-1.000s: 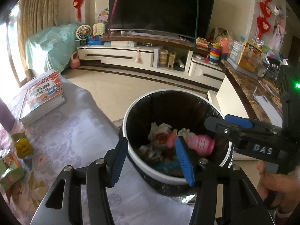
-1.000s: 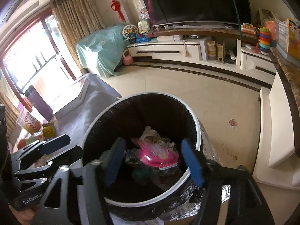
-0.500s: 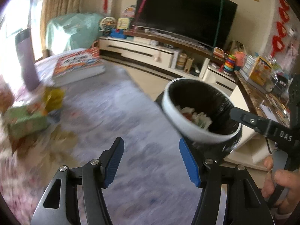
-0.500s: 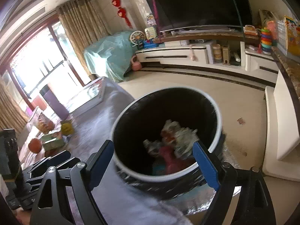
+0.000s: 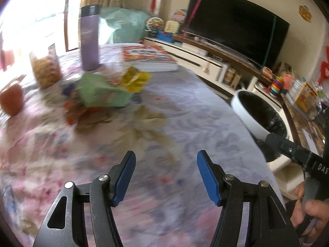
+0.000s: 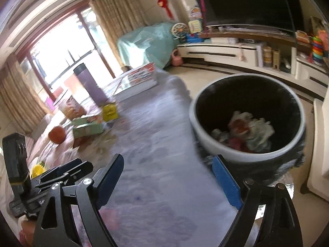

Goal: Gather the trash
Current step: 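Move both open tools back over the table clutter, then grasp the orange Ovaltine wrapper with left tool while right tool grasps the yellow snack bag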

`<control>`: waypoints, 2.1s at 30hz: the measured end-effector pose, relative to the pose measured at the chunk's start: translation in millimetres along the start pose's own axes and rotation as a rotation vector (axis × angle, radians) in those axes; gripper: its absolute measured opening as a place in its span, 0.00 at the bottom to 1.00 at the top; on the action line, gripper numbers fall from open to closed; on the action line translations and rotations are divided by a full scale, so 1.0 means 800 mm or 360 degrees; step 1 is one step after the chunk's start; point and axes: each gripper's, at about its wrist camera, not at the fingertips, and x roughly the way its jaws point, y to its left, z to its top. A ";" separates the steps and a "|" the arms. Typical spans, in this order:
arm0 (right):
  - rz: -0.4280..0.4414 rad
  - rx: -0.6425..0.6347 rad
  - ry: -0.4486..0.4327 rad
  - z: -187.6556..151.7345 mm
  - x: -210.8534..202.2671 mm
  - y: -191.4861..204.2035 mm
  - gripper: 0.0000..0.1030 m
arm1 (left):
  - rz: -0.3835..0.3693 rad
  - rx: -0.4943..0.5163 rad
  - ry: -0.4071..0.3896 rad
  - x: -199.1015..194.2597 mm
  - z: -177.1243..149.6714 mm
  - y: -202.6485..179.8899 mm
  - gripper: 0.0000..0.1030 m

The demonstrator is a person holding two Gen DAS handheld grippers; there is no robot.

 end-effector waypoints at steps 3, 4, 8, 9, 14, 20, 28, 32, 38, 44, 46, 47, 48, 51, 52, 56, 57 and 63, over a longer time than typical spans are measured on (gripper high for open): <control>0.0027 -0.0029 0.0029 -0.005 0.013 0.020 0.87 | 0.0033 -0.0052 0.0001 -0.011 -0.006 0.023 0.60; 0.0035 -0.0037 0.0037 -0.006 0.016 0.024 0.87 | 0.0042 -0.0067 0.0002 -0.012 -0.007 0.031 0.60; 0.0062 -0.0064 0.0068 -0.011 0.029 0.043 0.87 | 0.0077 -0.0125 0.0000 -0.023 -0.012 0.052 0.60; 0.0069 -0.0075 0.0074 -0.013 0.033 0.049 0.87 | 0.0089 -0.0136 -0.0006 -0.027 -0.013 0.057 0.60; 0.0100 -0.0108 0.0101 -0.014 0.048 0.066 0.87 | 0.0129 -0.0184 -0.0012 -0.030 -0.015 0.077 0.60; 0.0120 -0.0142 0.0132 -0.011 0.069 0.084 0.87 | 0.0154 -0.0216 -0.0005 -0.019 -0.009 0.103 0.60; 0.0151 -0.0170 0.0172 0.006 0.104 0.102 0.87 | 0.0182 -0.0224 0.0006 0.000 0.003 0.124 0.60; 0.0170 -0.0165 0.0183 0.018 0.123 0.107 0.87 | 0.0195 -0.0211 0.0021 0.013 0.012 0.130 0.60; 0.0190 -0.0124 0.0209 0.038 0.151 0.107 0.87 | 0.0204 -0.0191 0.0028 0.032 0.029 0.135 0.60; 0.0231 -0.0120 0.0193 0.062 0.171 0.117 0.87 | 0.0208 -0.0169 0.0014 0.049 0.048 0.139 0.60; 0.0244 -0.0130 0.0182 0.071 0.180 0.122 0.87 | 0.0213 -0.0170 0.0014 0.058 0.054 0.142 0.60; 0.0252 -0.0139 0.0177 0.075 0.185 0.126 0.87 | 0.0217 -0.0177 0.0018 0.062 0.056 0.144 0.60; 0.0255 -0.0146 0.0175 0.078 0.191 0.128 0.87 | 0.0215 -0.0190 0.0025 0.069 0.060 0.147 0.60; 0.0260 -0.0148 0.0191 0.085 0.209 0.133 0.86 | 0.0202 -0.0202 0.0033 0.081 0.065 0.148 0.60; 0.0263 -0.0148 0.0194 0.087 0.215 0.135 0.86 | 0.0203 -0.0198 0.0036 0.086 0.067 0.147 0.60; 0.0262 -0.0155 0.0205 0.095 0.239 0.142 0.83 | 0.0202 -0.0179 0.0028 0.097 0.072 0.144 0.59; 0.0263 -0.0158 0.0208 0.096 0.244 0.144 0.82 | 0.0208 -0.0174 0.0023 0.099 0.074 0.143 0.59; 0.0256 -0.0182 0.0242 0.100 0.266 0.152 0.49 | 0.0181 -0.0197 0.0031 0.106 0.076 0.147 0.43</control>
